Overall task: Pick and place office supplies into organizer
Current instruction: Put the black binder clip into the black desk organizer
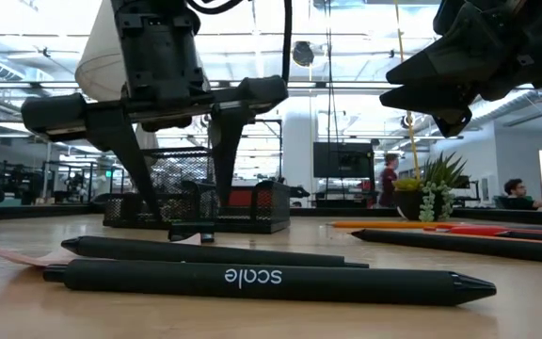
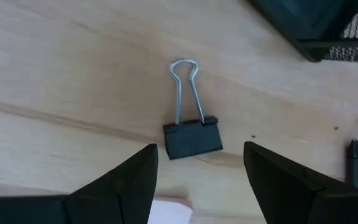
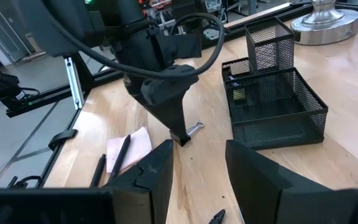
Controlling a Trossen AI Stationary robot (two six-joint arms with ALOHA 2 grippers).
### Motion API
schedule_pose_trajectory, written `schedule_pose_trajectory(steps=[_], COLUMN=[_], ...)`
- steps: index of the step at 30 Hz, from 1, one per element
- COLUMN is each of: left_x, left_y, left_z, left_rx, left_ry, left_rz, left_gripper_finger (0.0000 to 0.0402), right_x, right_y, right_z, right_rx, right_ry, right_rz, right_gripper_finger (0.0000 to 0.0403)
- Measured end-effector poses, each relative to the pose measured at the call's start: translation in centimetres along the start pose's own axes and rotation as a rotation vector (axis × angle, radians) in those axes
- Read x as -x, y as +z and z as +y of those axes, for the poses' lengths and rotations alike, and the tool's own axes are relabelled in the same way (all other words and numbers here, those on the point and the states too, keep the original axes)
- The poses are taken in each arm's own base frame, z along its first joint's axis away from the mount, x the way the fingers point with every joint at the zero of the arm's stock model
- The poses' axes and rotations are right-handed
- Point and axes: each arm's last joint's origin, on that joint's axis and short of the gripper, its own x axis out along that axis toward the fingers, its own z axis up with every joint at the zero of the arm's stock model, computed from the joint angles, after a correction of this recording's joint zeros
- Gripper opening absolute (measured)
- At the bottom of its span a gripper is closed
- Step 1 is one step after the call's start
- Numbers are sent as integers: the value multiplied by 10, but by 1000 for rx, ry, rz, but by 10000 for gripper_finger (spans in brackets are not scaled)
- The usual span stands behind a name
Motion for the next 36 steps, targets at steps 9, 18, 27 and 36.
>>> schedule_pose_trajectory(steps=[9,18,27,36], left_x=[-7,-16,-17,-17], left_y=[3,2,2,3], left_z=[-2,0,0,2], left_rx=[-15,-15,-16,-13], left_ry=[54,87,90,104], left_rz=[34,39,33,19], left_gripper_finger=[241,241,241,241], right_x=[0,0,0,0], right_y=[0,0,0,0], right_z=[0,0,0,0], right_rx=[0,0,0,0], right_ry=[0,0,0,0], right_rz=[0,0,1,0], right_gripper_finger=[139,139,139,139])
